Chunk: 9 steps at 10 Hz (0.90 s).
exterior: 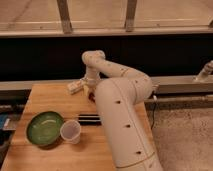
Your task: Drag the pepper across the table
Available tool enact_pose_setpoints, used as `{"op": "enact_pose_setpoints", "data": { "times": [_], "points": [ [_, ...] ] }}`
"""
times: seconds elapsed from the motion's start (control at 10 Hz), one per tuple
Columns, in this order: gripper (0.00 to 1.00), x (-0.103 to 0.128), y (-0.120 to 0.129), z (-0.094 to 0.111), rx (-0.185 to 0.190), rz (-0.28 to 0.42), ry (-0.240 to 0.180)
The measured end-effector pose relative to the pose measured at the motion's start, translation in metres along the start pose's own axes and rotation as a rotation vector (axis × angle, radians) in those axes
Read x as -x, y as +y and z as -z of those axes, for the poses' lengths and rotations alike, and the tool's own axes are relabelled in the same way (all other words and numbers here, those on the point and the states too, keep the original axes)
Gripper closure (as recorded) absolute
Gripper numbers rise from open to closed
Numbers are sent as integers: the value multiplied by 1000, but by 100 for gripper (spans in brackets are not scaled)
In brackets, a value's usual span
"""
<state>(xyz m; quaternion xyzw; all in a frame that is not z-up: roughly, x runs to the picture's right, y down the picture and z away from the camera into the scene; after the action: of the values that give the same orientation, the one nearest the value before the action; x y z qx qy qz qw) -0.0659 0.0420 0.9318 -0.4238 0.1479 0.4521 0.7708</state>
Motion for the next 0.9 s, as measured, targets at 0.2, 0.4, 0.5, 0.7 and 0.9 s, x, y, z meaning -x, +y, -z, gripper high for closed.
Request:
{"op": "enact_pose_setpoints", "data": {
  "times": [0.2,0.4,0.5,0.7,0.9],
  "points": [
    [100,-35,-32,5,6,-101,-8],
    [100,-73,-64,9,16,-214,-22],
    [100,-85,-73,11,20,-252,-30],
    [100,-126,-100,16,32,-363,-57],
    [100,-164,-118,19,46,-460,-90]
  ]
}}
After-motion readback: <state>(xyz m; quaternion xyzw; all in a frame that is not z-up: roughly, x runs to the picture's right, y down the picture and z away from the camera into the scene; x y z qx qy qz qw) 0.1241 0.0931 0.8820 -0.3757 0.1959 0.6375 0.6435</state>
